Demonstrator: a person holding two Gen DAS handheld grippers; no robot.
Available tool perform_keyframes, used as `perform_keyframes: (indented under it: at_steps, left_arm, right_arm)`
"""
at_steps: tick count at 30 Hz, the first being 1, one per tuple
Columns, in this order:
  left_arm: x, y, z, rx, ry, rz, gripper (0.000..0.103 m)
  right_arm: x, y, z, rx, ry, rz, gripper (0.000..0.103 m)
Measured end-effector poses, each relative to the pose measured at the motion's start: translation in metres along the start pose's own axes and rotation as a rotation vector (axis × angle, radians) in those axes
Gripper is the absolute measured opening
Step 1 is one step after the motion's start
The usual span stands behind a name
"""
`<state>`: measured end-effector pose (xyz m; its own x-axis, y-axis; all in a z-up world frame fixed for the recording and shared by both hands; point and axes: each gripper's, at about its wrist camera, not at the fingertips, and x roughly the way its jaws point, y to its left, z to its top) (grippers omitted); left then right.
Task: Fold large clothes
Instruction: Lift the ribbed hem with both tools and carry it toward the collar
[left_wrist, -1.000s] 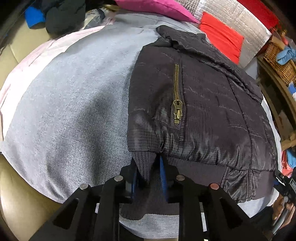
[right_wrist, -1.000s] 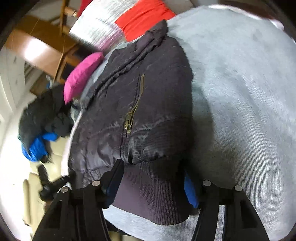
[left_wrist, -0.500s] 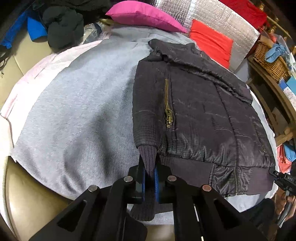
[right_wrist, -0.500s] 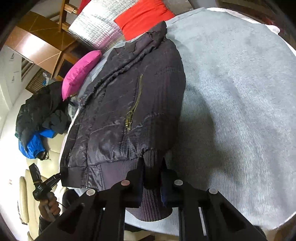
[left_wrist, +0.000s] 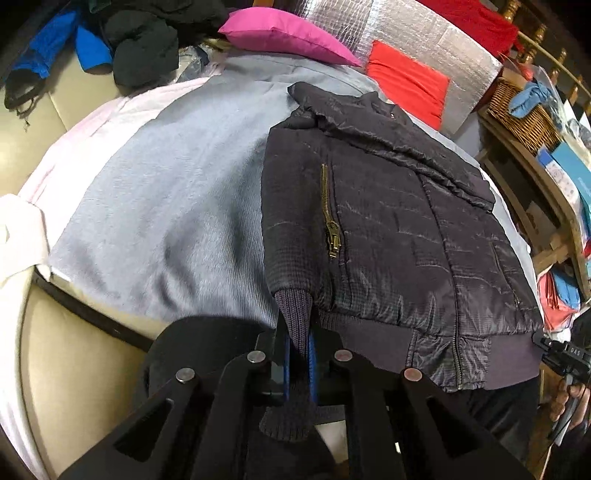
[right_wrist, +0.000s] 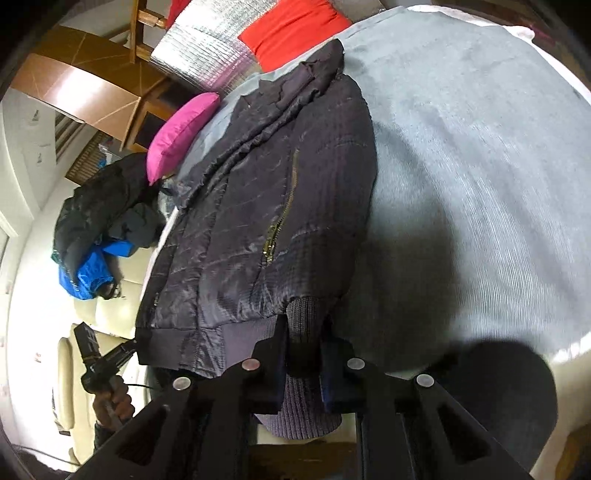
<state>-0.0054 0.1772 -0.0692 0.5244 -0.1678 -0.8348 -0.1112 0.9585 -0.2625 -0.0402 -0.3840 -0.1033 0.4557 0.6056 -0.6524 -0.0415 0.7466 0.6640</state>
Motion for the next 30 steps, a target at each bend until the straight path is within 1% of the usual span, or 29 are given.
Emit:
perform_keyframes:
  at_steps: [4, 5, 8, 11, 13, 18, 24, 26, 30]
  left_arm:
    - [0.003, -0.001, 0.004, 0.013, 0.0, 0.014, 0.008]
    - [0.006, -0.009, 0.012, 0.011, -0.001, 0.013, 0.008]
    - [0.006, -0.007, 0.015, 0.007, -0.005, 0.005, 0.008]
    - [0.005, -0.006, 0.011, 0.009, 0.0, 0.003, 0.008]
    - [0.003, -0.004, 0.012, 0.003, 0.003, -0.005, 0.008]
    - [-0.003, -0.006, 0.017, 0.002, -0.004, -0.023, 0.008]
    - [-0.006, -0.006, 0.021, -0.004, 0.01, -0.036, 0.008]
    - [-0.009, -0.007, 0.028, -0.002, 0.0, -0.045, 0.008]
    - [-0.018, -0.011, 0.047, -0.008, -0.051, -0.072, 0.008]
  right_arm:
    - [-0.004, -0.003, -0.007, 0.008, -0.003, 0.021, 0.015]
    - [-0.003, -0.003, -0.008, 0.01, -0.005, 0.023, 0.015]
    - [-0.005, 0.0, -0.01, 0.008, -0.008, 0.031, 0.015]
    - [-0.01, 0.001, -0.013, 0.003, -0.015, 0.036, 0.015]
    - [-0.01, 0.003, -0.01, 0.003, -0.013, 0.04, 0.015]
    - [-0.017, -0.001, -0.01, 0.012, -0.011, 0.047, 0.015]
    - [-0.029, -0.003, -0.01, 0.006, -0.003, 0.061, 0.015]
    - [-0.034, -0.004, -0.006, 0.011, -0.006, 0.077, 0.015]
    - [-0.043, 0.003, 0.003, 0.009, -0.028, 0.119, 0.015]
